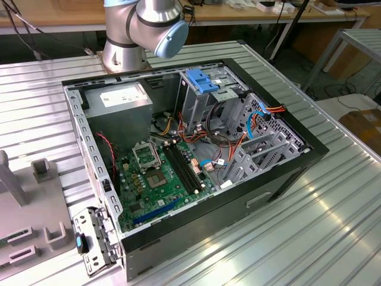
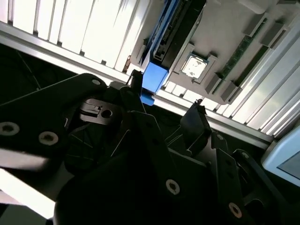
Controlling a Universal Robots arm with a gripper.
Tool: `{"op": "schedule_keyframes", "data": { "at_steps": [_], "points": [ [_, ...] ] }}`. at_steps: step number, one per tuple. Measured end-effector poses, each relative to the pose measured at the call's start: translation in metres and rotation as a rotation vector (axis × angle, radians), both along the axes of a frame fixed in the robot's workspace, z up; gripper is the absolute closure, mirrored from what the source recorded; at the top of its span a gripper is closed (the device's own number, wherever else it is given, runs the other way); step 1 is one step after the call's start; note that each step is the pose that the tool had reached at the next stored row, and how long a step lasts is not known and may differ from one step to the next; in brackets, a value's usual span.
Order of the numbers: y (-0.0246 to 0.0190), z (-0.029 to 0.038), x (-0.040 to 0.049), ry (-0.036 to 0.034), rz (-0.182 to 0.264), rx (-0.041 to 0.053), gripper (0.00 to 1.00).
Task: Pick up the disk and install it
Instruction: 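Pick up the disk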
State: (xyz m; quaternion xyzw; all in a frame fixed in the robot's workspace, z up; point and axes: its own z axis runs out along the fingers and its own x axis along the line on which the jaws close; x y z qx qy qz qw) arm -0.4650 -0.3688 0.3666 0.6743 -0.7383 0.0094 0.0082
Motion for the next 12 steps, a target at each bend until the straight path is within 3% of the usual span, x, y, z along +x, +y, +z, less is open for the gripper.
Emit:
{"op": "schedule_keyframes", "data": {
  "at_steps": [4, 6, 9, 12],
  "points": [
    [0.0030, -0.0075, 0.0001, -0.0002, 0.000, 0.0003, 0.40],
    [0.0030, -0.0118, 0.0001, -0.0009, 0.000, 0.0003, 0.40],
    [0.0031, -0.0242, 0.0001, -0.0042, 0.002, 0.0003, 0.40],
    [0.0031, -0.0285, -0.0001, -0.0077, 0.004, 0.0003, 0.40]
  ]
}}
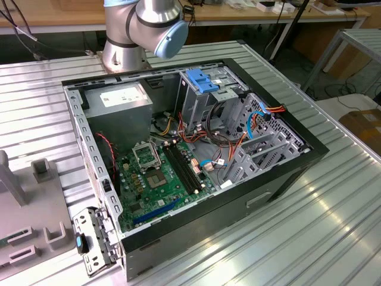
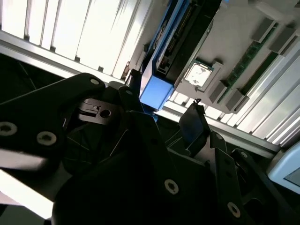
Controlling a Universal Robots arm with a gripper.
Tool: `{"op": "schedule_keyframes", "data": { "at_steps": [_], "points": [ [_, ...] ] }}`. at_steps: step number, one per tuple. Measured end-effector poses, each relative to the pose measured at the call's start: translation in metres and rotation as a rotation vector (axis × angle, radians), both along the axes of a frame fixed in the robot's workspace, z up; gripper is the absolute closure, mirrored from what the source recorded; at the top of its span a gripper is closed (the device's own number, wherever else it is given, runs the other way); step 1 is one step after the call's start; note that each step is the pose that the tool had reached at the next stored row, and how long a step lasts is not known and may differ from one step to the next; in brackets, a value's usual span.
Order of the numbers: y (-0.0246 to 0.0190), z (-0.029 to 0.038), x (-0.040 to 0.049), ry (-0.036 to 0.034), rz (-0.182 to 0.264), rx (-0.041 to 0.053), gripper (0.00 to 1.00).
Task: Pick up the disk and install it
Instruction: 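Pick up the disk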
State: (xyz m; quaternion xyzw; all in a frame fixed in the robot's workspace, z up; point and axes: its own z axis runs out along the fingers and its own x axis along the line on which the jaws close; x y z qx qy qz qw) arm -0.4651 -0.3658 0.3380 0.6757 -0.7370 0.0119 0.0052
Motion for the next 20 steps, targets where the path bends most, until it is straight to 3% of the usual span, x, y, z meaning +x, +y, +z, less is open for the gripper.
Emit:
{"op": "schedule_keyframes", "data": {
  "at_steps": [4, 6, 7, 9, 15, 18, 20],
  "points": [
    [0.0000, -0.0080, -0.0029, -0.0079, 0.002, -0.0001, 0.40],
    [0.0000, -0.0147, -0.0044, -0.0207, 0.007, 0.0001, 0.40],
    [0.0000, -0.0162, -0.0044, -0.0207, 0.009, 0.0003, 0.40],
    [0.0001, -0.0187, -0.0045, -0.0207, 0.009, 0.0115, 0.40],
    [0.0000, -0.0187, -0.0045, -0.0204, 0.009, 0.0141, 0.40],
    [0.0000, -0.0228, -0.0045, -0.0039, 0.009, 0.0143, 0.40],
    [0.0007, -0.0255, -0.0044, -0.0016, 0.010, 0.0141, 0.40]
  ]
}}
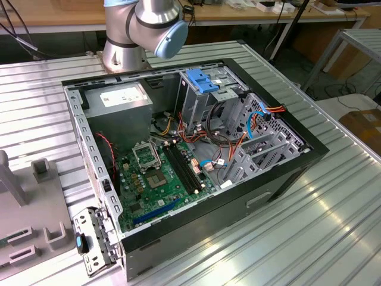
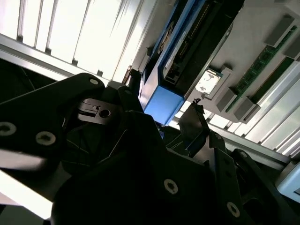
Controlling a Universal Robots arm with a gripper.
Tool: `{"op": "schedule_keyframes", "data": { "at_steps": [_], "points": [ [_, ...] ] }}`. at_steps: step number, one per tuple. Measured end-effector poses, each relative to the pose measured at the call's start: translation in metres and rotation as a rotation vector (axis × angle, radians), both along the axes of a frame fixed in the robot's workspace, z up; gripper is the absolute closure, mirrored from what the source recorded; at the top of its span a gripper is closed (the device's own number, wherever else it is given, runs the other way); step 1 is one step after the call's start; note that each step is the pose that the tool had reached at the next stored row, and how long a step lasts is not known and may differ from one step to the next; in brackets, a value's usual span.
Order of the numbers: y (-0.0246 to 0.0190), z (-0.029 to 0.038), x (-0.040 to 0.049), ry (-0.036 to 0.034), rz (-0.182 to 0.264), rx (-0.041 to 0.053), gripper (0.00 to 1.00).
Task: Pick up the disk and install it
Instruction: 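Pick up the disk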
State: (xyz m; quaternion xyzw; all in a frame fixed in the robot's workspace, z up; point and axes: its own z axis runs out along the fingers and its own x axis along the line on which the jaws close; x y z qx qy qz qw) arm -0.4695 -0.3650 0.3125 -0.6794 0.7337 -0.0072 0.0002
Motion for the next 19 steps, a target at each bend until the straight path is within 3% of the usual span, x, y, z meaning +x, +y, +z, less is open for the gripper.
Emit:
{"op": "schedule_keyframes", "data": {
  "at_steps": [4, 9, 17, 19],
  "points": [
    [0.0048, -0.0005, -0.0001, -0.0002, 0.004, 0.0001, 0.40],
    [-0.0038, -0.0013, -0.0004, -0.0001, 0.004, 0.0000, 0.40],
    [-0.0038, -0.0046, -0.0004, -0.0002, 0.004, 0.0001, 0.40],
    [-0.0039, -0.0060, -0.0004, -0.0003, 0.004, 0.0039, 0.40]
  ]
}}
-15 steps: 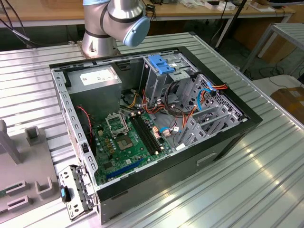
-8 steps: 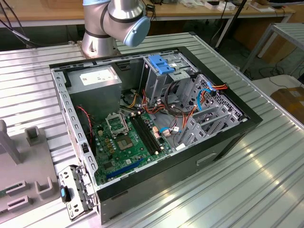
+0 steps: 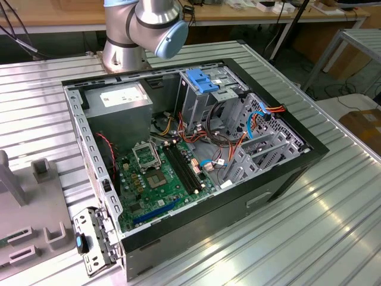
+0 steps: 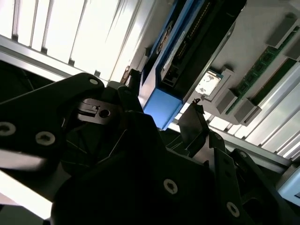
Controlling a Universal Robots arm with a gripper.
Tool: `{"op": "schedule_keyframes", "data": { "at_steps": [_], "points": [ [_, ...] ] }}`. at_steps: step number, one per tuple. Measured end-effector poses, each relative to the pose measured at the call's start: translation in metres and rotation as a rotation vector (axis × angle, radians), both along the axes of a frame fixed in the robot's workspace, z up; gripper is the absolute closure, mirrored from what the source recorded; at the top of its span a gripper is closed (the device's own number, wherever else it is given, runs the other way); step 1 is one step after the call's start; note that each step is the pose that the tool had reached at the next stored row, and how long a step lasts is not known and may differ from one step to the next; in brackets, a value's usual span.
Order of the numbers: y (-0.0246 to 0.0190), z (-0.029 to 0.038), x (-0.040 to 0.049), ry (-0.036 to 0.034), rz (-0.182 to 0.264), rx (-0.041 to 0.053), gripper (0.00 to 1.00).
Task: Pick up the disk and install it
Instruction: 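Pick up the disk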
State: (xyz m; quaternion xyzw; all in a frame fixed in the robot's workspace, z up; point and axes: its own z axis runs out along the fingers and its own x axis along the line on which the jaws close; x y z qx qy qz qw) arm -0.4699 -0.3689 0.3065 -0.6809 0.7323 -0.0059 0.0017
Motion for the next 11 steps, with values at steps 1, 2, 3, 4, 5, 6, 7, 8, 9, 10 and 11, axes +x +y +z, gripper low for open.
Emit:
{"op": "schedule_keyframes", "data": {
  "at_steps": [1, 2, 3, 4, 5, 6, 7, 8, 9, 10, 11],
  "points": [
    [0.0001, -0.0005, 0.0000, 0.0002, 0.000, 0.0039, 0.40],
    [0.0001, -0.0006, 0.0000, 0.0003, 0.000, 0.0048, 0.40],
    [0.0001, -0.0008, 0.0000, 0.0001, 0.000, 0.0053, 0.40],
    [0.0000, -0.0009, 0.0000, 0.0001, 0.000, 0.0054, 0.40],
    [0.0000, -0.0009, 0.0000, 0.0002, 0.000, 0.0054, 0.42],
    [0.0001, -0.0011, 0.0001, 0.0001, 0.000, 0.0054, 0.48],
    [0.0001, -0.0012, 0.0001, 0.0001, 0.000, 0.0054, 0.55],
    [0.0001, -0.0016, 0.0006, 0.0002, 0.000, 0.0054, 0.55],
    [0.0000, -0.0017, 0.0006, 0.0001, 0.000, 0.0053, 0.63],
    [0.0001, -0.0017, 0.0006, 0.0002, 0.000, 0.0054, 0.63],
    [0.0001, -0.0017, 0.0006, 0.0002, 0.000, 0.0053, 0.63]
  ]
}}
